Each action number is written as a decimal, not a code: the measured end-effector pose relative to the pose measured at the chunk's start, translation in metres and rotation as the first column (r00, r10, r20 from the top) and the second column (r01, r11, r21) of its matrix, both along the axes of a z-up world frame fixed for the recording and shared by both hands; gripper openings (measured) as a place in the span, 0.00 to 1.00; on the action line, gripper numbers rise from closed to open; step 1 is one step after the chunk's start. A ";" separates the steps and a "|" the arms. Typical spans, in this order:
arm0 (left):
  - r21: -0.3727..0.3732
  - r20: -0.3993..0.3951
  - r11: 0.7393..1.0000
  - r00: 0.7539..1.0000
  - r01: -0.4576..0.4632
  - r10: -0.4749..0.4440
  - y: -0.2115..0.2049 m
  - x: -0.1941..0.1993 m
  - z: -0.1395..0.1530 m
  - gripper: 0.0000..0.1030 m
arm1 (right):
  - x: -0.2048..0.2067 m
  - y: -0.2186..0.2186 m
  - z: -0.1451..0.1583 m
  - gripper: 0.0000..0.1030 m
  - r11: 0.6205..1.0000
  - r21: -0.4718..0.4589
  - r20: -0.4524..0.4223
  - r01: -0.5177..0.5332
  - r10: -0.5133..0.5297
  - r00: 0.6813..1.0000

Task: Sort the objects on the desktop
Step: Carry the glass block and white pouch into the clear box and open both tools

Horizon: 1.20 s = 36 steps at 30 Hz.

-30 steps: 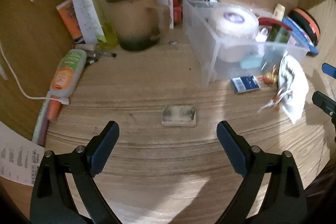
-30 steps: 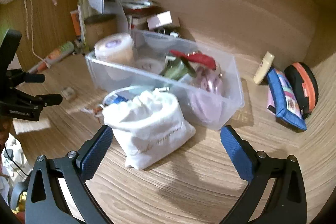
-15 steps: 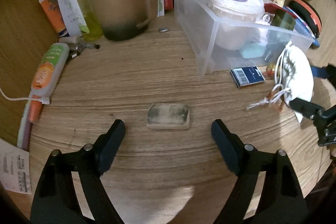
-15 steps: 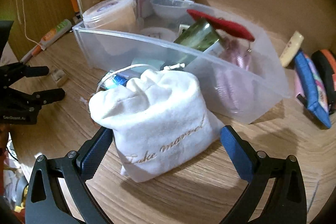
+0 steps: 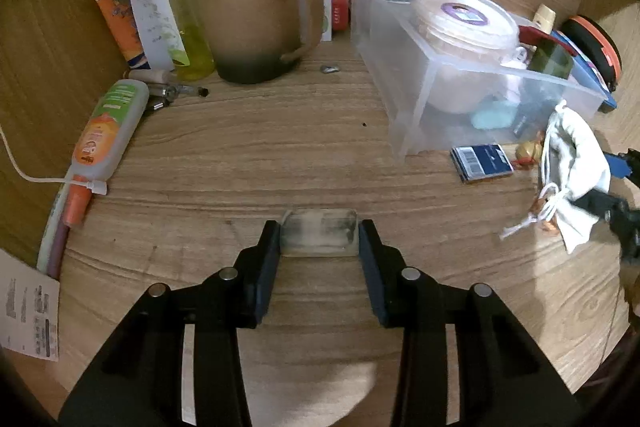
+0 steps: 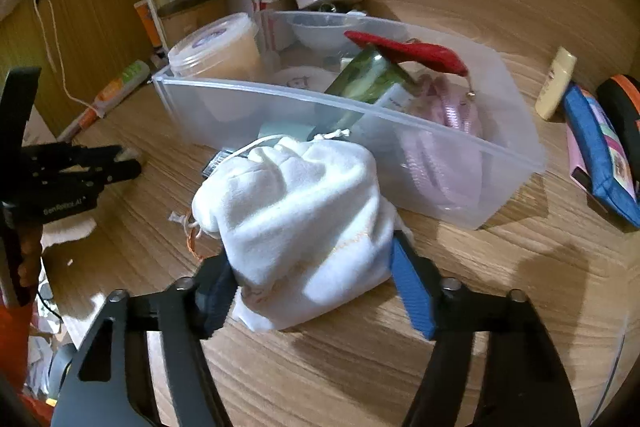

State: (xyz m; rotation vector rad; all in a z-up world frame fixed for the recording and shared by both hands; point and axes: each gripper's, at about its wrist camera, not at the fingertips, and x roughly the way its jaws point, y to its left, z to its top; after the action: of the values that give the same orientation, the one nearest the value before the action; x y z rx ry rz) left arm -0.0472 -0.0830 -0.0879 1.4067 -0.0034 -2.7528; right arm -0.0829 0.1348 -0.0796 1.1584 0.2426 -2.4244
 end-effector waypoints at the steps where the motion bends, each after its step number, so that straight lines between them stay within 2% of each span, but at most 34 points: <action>1: 0.000 -0.003 1.000 1.000 0.003 -0.003 0.003 0.003 0.001 0.38 | 0.002 0.003 0.002 0.55 1.000 -0.010 0.005 0.002 -0.002 1.000; 10: -0.011 -0.076 0.999 0.996 0.041 -0.042 0.021 0.020 0.028 0.38 | 0.021 0.022 0.017 0.54 0.999 -0.039 -0.041 0.019 -0.020 0.999; 18: -0.030 -0.162 0.996 0.983 0.087 -0.090 0.044 0.035 0.058 0.38 | 0.039 0.041 0.044 0.54 0.998 -0.052 -0.115 0.042 -0.048 0.992; 36: -0.011 -0.263 0.992 0.957 0.125 -0.123 0.063 0.028 0.099 0.38 | 0.031 0.058 0.089 0.54 0.994 -0.039 -0.253 0.100 -0.107 0.962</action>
State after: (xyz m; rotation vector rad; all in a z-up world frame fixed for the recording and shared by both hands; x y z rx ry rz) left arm -0.0190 -0.0196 0.0115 1.0641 -0.0760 -3.0234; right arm -0.0519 0.1928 0.0099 0.8654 0.2327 -2.6600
